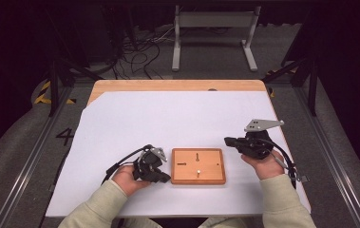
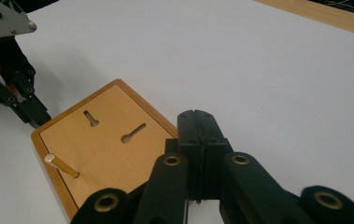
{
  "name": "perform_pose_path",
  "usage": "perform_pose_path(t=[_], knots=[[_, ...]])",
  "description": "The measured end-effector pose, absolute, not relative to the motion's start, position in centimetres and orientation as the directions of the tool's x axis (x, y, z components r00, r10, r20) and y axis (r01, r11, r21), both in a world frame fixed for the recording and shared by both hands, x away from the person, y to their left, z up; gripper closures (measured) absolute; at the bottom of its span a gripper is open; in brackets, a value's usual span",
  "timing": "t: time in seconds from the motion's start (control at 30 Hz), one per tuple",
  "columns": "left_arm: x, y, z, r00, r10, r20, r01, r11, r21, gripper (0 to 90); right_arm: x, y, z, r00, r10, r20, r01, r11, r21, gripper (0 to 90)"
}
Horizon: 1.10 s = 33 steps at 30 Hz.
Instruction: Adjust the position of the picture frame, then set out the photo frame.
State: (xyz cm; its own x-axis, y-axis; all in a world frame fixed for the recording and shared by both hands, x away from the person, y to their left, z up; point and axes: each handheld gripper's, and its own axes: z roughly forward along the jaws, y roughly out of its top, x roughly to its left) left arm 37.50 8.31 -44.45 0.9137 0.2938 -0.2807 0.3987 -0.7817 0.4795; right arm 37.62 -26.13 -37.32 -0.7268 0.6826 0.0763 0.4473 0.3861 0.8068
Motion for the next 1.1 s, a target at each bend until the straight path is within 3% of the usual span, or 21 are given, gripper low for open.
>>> perform_pose_path(t=[0.4,0.8,1.1], knots=[[37.7,8.2,-44.2,0.908,0.297,-0.295,0.410,-0.771,0.487,86.7,36.8,-26.4,-37.3,-0.733,0.677,0.066,0.441,0.399,0.804,90.0],[38.1,11.4,-41.4,0.876,0.415,-0.245,0.468,-0.615,0.634,70.5,35.6,-26.5,-36.8,-0.765,0.643,0.038,0.388,0.414,0.824,84.7],[38.6,13.4,-40.3,0.842,0.494,-0.217,0.481,-0.506,0.716,58.6,34.8,-25.6,-36.7,-0.807,0.590,0.024,0.346,0.439,0.829,75.5]])
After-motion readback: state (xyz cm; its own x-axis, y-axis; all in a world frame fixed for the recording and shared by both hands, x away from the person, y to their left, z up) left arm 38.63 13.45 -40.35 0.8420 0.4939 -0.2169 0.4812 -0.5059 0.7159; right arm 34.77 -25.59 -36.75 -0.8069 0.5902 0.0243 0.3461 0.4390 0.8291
